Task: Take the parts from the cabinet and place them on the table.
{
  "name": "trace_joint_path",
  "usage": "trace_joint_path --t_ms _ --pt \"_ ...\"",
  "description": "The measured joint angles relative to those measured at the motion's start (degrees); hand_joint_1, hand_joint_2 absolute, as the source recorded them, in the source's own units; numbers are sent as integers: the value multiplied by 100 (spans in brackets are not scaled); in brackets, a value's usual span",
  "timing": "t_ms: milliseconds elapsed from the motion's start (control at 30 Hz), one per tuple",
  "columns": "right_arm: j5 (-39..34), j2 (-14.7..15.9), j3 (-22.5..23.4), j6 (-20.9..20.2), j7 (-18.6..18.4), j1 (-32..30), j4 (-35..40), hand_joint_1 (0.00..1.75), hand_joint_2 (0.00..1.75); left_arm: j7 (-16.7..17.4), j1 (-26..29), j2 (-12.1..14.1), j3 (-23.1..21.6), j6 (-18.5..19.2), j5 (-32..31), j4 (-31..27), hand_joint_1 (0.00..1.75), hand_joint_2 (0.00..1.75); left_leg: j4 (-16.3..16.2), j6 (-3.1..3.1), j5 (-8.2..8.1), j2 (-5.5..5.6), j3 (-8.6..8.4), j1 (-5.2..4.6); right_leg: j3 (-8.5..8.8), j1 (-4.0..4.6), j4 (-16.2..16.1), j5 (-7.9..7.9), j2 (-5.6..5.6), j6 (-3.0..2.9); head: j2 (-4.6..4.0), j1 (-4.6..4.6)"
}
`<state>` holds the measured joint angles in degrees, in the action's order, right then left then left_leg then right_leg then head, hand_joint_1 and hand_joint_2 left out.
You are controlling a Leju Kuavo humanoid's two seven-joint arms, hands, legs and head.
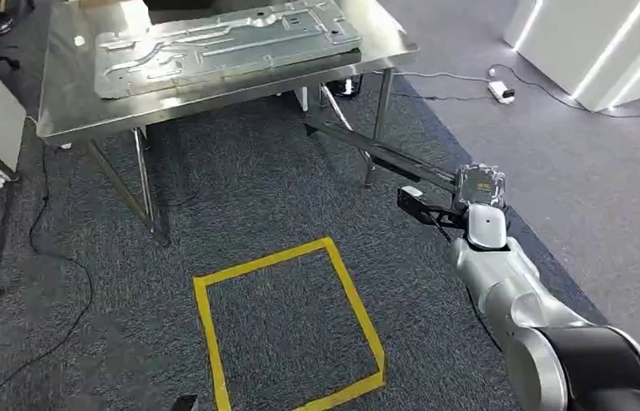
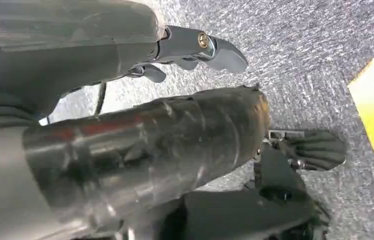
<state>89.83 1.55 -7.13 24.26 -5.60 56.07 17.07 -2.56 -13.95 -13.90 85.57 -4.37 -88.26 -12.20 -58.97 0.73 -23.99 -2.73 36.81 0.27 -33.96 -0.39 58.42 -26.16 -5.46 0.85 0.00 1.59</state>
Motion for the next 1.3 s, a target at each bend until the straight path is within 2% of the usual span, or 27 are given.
trace_joint_path --t_ms 100,167,233,267,300,367,400,433,467,567,600,667,700,767,800,833,900,933,967,1000,1033,1100,1133,1167,1200,1267,1300 --pt "0 -24 0 0 2 4 4 175 175 0 14 2 0 0 0 0 0 0 40 114 22 180 -12 7 63 -27 -20 -36 -126 103 0 -2" --pt "-9 -9 0 0 7 8 4 175 175 0 10 2 0 0 0 0 0 0 70 174 44 286 -37 32 -102 -86 365 -320 367 131 0 -2" --pt "-13 20 0 -2 9 -7 -7 175 175 0 -13 0 0 0 0 0 0 0 69 211 42 420 -36 22 -579 -84 1335 -738 511 146 0 -9" --pt "-13 26 0 -2 7 -22 -15 175 175 0 -9 0 0 2 0 0 0 0 61 214 40 492 -36 12 -787 -81 1707 -834 529 148 0 -6" --pt "-13 26 0 -2 7 -38 -20 175 175 0 -1 2 0 2 0 0 0 0 53 216 39 568 -38 3 -892 -80 1835 -783 533 140 0 -9" --pt "-13 31 0 0 0 -52 -22 175 175 0 9 2 0 0 0 0 0 0 35 215 38 730 -41 -3 -682 -79 1247 -319 556 93 0 -9" --pt "-13 42 0 0 2 -44 -17 175 175 2 8 2 0 2 0 0 0 0 27 210 35 803 -45 -7 -445 -75 691 -17 639 54 0 -8" --pt "-13 44 0 0 6 -36 -17 175 175 2 5 0 0 2 0 0 0 0 23 204 30 861 -45 -6 -252 -73 217 157 843 11 0 -9" --pt "-15 46 2 0 13 -35 -18 175 175 2 8 -31 0 2 0 2 0 0 18 167 37 906 -3 -19 -174 -100 127 70 1072 -12 0 2" --pt "-13 48 7 2 15 -37 -17 175 175 7 15 -20 0 2 0 2 0 0 47 43 86 1106 47 76 -137 -36 45 66 901 -20 0 -11" --pt "-4 39 7 2 11 -38 -15 175 175 9 21 -18 0 0 -2 0 0 0 67 -9 92 1174 54 27 -96 -88 -30 93 811 -55 0 -6" --pt "5 11 15 4 11 -34 -13 175 175 9 31 -13 0 0 -9 0 0 0 -204 -30 -112 570 159 -2 -26 -103 -115 125 679 -108 0 31" --pt "4 24 26 4 11 -27 -13 175 175 9 20 -13 0 0 -11 0 0 0 -604 -57 -333 408 351 23 -23 -92 -115 120 596 -128 0 26" --pt "4 37 55 4 7 -35 -15 175 175 9 12 -13 0 0 -11 0 0 0 -1499 -101 -685 317 788 61 -21 -84 -107 108 448 -141 0 24" --pt "4 39 63 2 7 -46 -15 175 175 11 16 -13 0 0 -11 0 0 0 -1691 -121 -697 309 884 73 -21 -89 -103 103 388 -134 0 29" --pt "7 39 70 2 9 -59 -15 175 175 17 25 -13 0 0 -13 0 0 0 -1625 -141 -601 305 850 88 -17 -92 -99 94 327 -121 0 26" --pt "7 39 87 4 9 -62 -15 175 175 15 21 -11 0 -2 -15 0 0 0 -793 -154 -149 231 411 101 -7 -107 -65 58 208 -75 0 26" --pt "11 39 98 4 9 -59 -15 175 175 15 14 -9 0 -4 -15 0 0 0 -274 -144 55 98 127 98 3 -109 -30 27 154 -41 0 26" --pt "9 42 101 7 9 -58 -13 175 175 15 5 -9 0 -4 -17 0 0 0 -18 -135 -42 -134 10 45 -1 -81 -5 -5 106 -3 0 26" --pt "9 59 103 7 9 -53 -15 175 175 15 -2 -11 0 -4 -17 0 0 0 -2 -57 -4 -40 7 39 -15 -32 27 -27 64 33 0 9" --pt "9 61 105 11 7 -50 -15 175 175 17 6 -9 0 -7 -17 0 0 0 -22 -31 -12 28 27 36 -2 -24 22 -30 33 54 0 2" --pt "9 48 109 15 7 -49 -13 175 175 15 11 -9 0 -9 -17 0 0 0 -19 35 -10 137 34 23 41 -44 -3 -45 -73 113 0 2" --pt "11 48 118 17 4 -46 -11 175 175 15 8 -11 0 -9 -17 0 0 0 17 83 18 191 2 63 16 -70 18 -98 -58 153 0 0" --pt "11 52 136 20 4 -42 -11 175 175 15 5 -13 0 -9 -17 0 0 0 19 98 22 242 -1 62 -14 -92 162 -214 181 167 0 -6" --pt "9 59 146 22 7 -40 -11 175 175 15 -3 -13 0 -9 -17 0 0 0 19 137 24 292 4 64 -184 -99 542 -443 358 162 0 -4" --pt "9 87 155 31 5 -60 -15 175 175 15 -9 -13 -2 -9 -17 0 0 0 18 160 26 428 6 53 -644 -81 1474 -825 499 163 0 -4" --pt "9 90 157 31 0 -73 -20 175 175 15 -4 -13 0 -9 -17 0 0 0 15 165 25 503 5 39 -821 -79 1787 -880 518 155 0 -4"
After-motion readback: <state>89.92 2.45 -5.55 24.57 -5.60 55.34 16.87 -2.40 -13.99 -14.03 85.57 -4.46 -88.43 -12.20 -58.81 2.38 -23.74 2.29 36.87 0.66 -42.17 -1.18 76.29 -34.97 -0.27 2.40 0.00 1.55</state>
